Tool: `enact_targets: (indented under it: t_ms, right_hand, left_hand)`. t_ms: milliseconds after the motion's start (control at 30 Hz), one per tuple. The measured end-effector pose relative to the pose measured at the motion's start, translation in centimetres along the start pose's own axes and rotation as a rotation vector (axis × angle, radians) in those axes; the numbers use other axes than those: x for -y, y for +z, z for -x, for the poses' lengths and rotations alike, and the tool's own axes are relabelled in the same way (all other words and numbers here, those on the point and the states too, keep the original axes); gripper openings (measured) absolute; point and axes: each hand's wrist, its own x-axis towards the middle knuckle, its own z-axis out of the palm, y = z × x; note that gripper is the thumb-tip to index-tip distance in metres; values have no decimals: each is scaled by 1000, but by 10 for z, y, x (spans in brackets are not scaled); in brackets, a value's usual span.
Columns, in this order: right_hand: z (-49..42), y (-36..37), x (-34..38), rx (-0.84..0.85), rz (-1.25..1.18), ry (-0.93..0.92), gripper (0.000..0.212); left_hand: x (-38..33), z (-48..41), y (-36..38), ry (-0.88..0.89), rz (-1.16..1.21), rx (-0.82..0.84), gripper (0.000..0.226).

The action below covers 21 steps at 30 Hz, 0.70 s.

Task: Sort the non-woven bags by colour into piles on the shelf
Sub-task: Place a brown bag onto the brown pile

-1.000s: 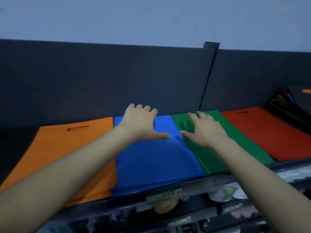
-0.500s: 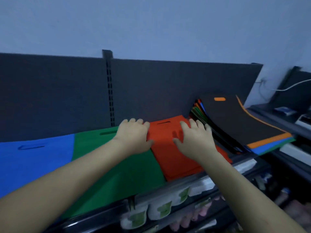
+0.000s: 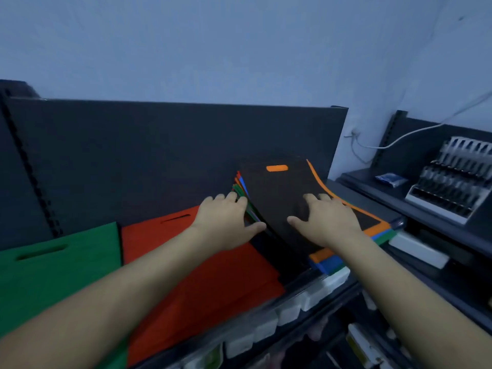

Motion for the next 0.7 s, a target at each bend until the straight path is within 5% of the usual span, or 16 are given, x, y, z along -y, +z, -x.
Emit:
enact_targets:
  t_ms: [333, 700]
  right_hand:
    - [-118, 46, -123, 179, -209, -90, 75]
    - [-153, 59, -117, 151, -303, -215, 75]
  left_hand:
    - [-71, -84, 49, -461, 596, -40, 98]
    - [-66, -99, 62, -756, 1006, -296, 94]
